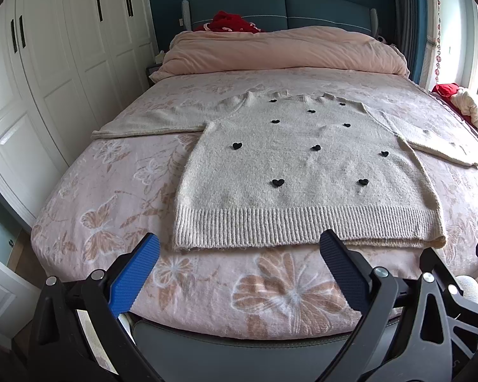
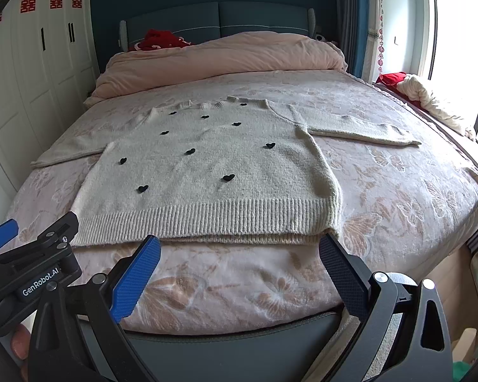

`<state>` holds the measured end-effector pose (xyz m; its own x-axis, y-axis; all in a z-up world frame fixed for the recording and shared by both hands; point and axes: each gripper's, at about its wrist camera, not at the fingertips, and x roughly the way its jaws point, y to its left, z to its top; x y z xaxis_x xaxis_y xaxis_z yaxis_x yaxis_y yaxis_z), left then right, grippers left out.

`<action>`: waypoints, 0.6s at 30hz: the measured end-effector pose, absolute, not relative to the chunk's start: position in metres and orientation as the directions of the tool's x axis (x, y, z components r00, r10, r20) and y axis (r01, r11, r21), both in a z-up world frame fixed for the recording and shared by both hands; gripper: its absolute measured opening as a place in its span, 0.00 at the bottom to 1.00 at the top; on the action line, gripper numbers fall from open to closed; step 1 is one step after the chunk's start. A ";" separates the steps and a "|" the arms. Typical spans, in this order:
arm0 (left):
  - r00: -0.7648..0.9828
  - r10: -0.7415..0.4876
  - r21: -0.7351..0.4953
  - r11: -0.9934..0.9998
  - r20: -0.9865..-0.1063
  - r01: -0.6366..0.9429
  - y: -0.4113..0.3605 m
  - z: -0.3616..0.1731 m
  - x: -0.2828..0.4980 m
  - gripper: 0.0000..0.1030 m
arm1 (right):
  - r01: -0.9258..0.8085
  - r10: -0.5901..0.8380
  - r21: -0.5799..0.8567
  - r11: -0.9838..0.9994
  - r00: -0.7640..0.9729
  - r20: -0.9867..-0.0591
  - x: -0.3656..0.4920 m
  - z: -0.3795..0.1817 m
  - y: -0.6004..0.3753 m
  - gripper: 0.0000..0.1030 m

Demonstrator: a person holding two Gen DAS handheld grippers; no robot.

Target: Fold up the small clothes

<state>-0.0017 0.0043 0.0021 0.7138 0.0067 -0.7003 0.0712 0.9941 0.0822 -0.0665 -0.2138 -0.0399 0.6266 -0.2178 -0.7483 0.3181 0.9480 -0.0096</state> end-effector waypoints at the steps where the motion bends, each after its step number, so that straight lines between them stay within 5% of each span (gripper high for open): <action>1: 0.713 0.006 0.083 0.994 -0.701 0.073 0.003 0.001 -0.001 0.95 | 0.318 -0.217 -0.009 0.948 0.626 -0.749 -0.067 -0.040 -0.214 0.95; 18: 0.710 0.008 0.082 0.994 -0.704 0.071 0.007 0.000 0.003 0.95 | 0.319 -0.213 -0.005 0.948 0.623 -0.753 -0.067 -0.041 -0.214 0.95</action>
